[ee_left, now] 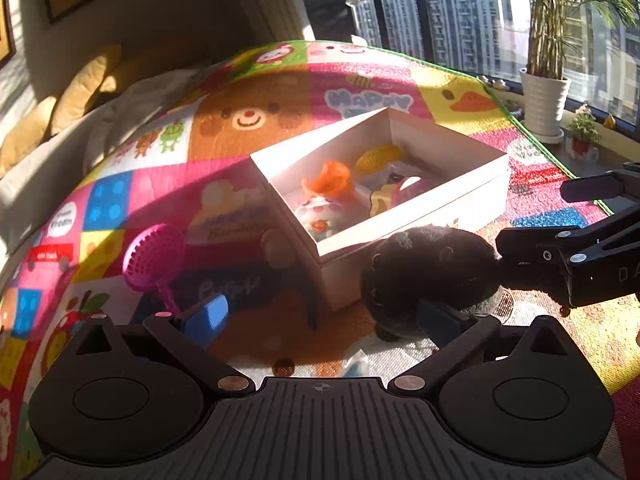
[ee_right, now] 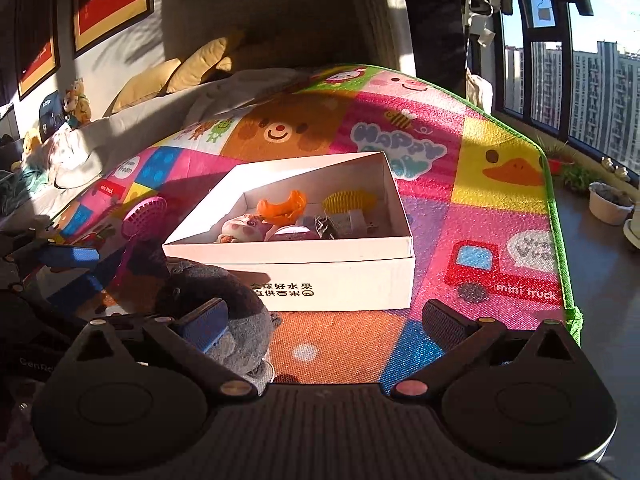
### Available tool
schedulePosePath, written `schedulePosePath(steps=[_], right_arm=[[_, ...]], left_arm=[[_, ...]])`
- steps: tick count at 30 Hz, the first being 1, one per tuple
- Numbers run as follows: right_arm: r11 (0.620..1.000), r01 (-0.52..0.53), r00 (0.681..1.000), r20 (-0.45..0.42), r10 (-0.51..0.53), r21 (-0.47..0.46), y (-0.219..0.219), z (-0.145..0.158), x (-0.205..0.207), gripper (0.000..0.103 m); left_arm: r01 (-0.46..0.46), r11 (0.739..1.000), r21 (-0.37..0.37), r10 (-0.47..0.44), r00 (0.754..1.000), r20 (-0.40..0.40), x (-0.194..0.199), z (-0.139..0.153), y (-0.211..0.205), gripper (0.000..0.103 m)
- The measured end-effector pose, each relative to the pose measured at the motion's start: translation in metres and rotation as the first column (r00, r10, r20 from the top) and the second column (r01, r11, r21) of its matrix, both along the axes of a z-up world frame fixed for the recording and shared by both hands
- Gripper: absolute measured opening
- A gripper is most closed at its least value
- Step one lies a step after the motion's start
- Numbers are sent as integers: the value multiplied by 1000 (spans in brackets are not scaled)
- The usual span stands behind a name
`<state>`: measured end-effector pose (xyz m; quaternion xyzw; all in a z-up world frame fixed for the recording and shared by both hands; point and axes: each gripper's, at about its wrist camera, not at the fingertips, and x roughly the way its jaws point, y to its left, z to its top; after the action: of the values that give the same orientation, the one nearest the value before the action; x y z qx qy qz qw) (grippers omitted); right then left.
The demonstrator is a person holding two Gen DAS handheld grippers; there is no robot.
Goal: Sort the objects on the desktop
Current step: 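Carry the plush with the right tool while the left tool carries the packet toward the box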
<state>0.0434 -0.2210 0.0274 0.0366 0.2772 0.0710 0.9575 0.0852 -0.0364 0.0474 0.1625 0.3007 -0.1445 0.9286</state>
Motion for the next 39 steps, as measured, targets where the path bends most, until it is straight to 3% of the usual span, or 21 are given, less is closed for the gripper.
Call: schedulePosePath(steps=[3,8,14,16,18,20,22,24,25,27,28,29,33,39], right_arm=[[998,41,998,-44,-43,-39,-5,-11,0,103],[999,-1,982,-187,7,36,-16,-32,-6,103],[1000,-9,977,-211,11,10,-7,-35,-10,103],[999,-13,970,-242,3,-39,0,-34,-5,103],[994,-87,959,-274,66,-62,8,-30,0,103],[972,-237,949,-215,231,-1,17,-21,-5,103],[950,-288,956,-100,277,-118,41,-10,-11,103],[925,-307,951,-39,306,-223,63,-9,-6,103],[921,-314,949,-42,313,-229,70,-12,1,103],[923,-317,948,-72,308,-219,78,-17,17,87],[924,-312,950,-95,298,-222,81,-19,24,73],[926,-307,951,-99,291,-221,82,-19,28,70],[943,-280,960,-80,270,-178,73,-6,14,67],[968,-228,972,-83,220,-104,47,21,-25,67]], left_arm=[[2,1000,-10,-2,1000,-13,9,2,0,103],[-14,1000,-10,14,1000,-20,13,4,-3,103],[-42,998,-42,40,998,-48,16,4,4,103],[-46,998,-45,44,998,-49,16,4,4,103],[-48,998,-47,46,998,-50,15,4,4,103],[-49,997,-54,46,997,-55,16,4,5,103],[-48,996,-71,43,997,-66,18,4,7,103],[-57,992,-112,50,996,-72,19,8,12,103],[-70,989,-131,61,996,-69,18,11,17,103],[-116,976,-187,110,993,-46,14,23,33,103],[-141,967,-212,137,990,-32,9,31,44,103],[-160,961,-225,159,987,-22,4,35,53,103],[-220,959,-179,226,974,18,-31,41,80,103],[-151,970,-193,131,985,-113,-73,10,70,103]])
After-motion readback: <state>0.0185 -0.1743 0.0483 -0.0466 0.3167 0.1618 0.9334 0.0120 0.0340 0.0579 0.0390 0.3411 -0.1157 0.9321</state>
